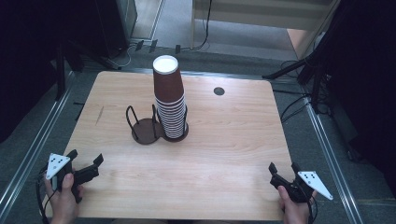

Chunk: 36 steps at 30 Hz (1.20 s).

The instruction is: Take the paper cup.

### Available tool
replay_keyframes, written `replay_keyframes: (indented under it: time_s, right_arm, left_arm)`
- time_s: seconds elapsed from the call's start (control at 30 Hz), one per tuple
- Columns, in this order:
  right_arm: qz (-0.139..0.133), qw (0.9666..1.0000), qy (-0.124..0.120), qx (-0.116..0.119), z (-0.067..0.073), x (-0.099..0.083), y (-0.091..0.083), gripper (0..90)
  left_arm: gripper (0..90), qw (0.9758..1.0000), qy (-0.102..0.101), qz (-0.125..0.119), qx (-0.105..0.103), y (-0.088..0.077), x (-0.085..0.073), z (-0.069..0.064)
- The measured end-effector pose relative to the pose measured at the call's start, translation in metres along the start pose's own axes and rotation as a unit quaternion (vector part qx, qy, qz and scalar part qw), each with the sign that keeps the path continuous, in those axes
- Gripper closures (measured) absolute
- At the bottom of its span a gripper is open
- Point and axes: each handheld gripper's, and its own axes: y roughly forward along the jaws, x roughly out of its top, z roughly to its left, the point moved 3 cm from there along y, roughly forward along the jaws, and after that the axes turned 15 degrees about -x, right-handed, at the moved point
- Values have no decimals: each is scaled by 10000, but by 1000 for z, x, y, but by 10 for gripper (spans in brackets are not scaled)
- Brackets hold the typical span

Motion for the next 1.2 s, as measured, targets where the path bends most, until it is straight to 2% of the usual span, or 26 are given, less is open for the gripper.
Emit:
replay_keyframes:
  time_s: [0.03,0.2,0.23,0.33,0.37,0.43,0.57,0.6,0.67,0.7,0.77,0.8,0.87,0.9,0.93,0.97,1.07,1.2]
  right_arm:
    - [13,10000,-81,3,4,1,-1,121]
    - [6,9999,-22,132,14,3,-1,122]
    - [-51,9997,5,255,22,7,-2,122]
    - [-97,9995,-5,290,30,11,-2,124]
    - [-127,9993,-39,339,39,17,-4,126]
    - [-158,9991,-61,387,44,19,-5,127]
    - [-225,9981,-149,560,63,28,-8,129]
    - [-222,9976,-171,631,72,32,-10,129]
    - [-204,9974,-201,663,76,34,-10,129]
    - [-212,9967,-268,742,86,38,-10,130]
    - [-208,9964,-288,775,88,39,-10,130]
    - [-227,9957,-297,843,96,42,-10,130]
    - [-218,9956,-295,867,99,43,-9,130]
    - [-220,9949,-305,936,108,46,-8,129]
    - [-220,9949,-305,936,108,46,-8,129]
    - [-226,9941,-349,999,115,47,-8,126]
    - [-224,9936,-420,1024,124,49,-7,98]
    - [-192,9926,-494,1094,141,54,-6,71]
  left_arm:
    - [34,10000,3,31,33,1,0,0]
    - [34,9998,84,109,167,5,-1,-2]
    - [34,9997,72,114,188,5,-1,-1]
    - [34,9997,29,71,243,5,-1,-1]
    - [34,9997,36,81,244,5,-1,-1]
    - [34,9997,38,82,224,4,-1,-1]
    - [34,9998,17,104,184,5,-1,-1]
    - [34,9998,13,117,174,5,-1,-1]
    - [34,9998,8,123,162,4,-1,-1]
    - [34,9998,15,125,145,4,-1,-1]
    - [34,9998,-7,118,133,4,-1,-1]
    - [34,9999,-18,111,113,4,-1,-1]
    - [34,9998,-58,153,126,5,-1,1]
    - [34,9997,-59,170,134,5,-1,1]
    - [34,9997,-55,171,143,6,-1,1]
    - [34,9997,-36,192,156,6,-1,0]
    - [34,9994,-3,259,207,7,-1,0]
    - [70,9990,80,265,364,8,-1,-2]
